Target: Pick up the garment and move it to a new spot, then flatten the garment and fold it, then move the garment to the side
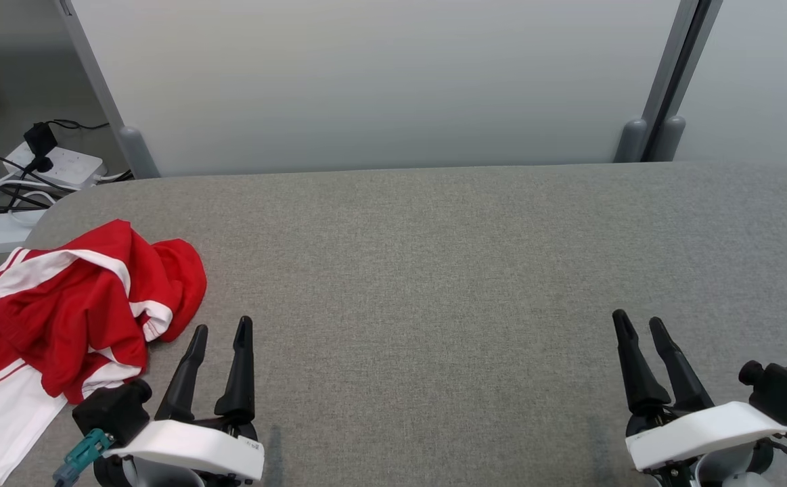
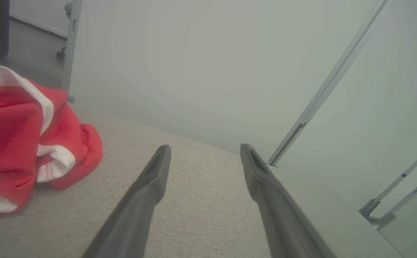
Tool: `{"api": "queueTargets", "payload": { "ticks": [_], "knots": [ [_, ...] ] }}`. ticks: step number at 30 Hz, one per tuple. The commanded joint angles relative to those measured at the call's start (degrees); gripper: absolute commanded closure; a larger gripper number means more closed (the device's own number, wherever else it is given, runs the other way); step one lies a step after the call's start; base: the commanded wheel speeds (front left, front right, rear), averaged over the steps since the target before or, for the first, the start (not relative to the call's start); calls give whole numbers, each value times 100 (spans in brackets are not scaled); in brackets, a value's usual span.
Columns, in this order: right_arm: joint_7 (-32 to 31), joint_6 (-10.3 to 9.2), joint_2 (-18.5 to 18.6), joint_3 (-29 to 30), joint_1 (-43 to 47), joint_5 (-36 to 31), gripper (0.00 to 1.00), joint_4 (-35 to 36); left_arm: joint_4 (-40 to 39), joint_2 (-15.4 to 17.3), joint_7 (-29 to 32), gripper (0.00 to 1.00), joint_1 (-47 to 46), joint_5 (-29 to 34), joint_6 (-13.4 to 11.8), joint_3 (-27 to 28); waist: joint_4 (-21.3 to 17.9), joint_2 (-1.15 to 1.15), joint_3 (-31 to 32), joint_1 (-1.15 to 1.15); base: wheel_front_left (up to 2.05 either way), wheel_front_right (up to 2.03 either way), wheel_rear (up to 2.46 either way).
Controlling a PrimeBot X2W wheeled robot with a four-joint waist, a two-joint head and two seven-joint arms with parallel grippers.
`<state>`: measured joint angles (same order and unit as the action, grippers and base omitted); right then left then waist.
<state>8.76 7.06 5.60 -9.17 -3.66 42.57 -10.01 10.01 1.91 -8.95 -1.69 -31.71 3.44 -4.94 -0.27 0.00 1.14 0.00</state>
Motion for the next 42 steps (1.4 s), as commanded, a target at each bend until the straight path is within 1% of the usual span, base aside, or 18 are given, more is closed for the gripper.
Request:
{"api": "queueTargets", "payload": {
  "ticks": [1, 28, 32, 42],
  "knots": [
    [111, 36, 70, -127, -273, -167, 0, 203, -180, 76, -84, 0, -332, 189, -52, 93, 2, 0, 8, 0, 0, 0, 0],
    [565, 42, 150, -455, -308, -1845, 0, 479, -202, 95, -545, 0, -392, 1969, -184, -88, -9, 0, 130, 0, 0, 0, 0],
    [615, 43, 152, -498, -316, -2017, 0, 504, -193, 97, -596, 0, -411, 2167, -199, -117, -8, 0, 144, 0, 0, 0, 0],
    [624, 43, 152, -506, -313, -2023, 0, 488, -106, 97, -605, 0, -424, 2203, -210, -112, 23, 0, 184, 0, 0, 0, 0]
  ]
}}
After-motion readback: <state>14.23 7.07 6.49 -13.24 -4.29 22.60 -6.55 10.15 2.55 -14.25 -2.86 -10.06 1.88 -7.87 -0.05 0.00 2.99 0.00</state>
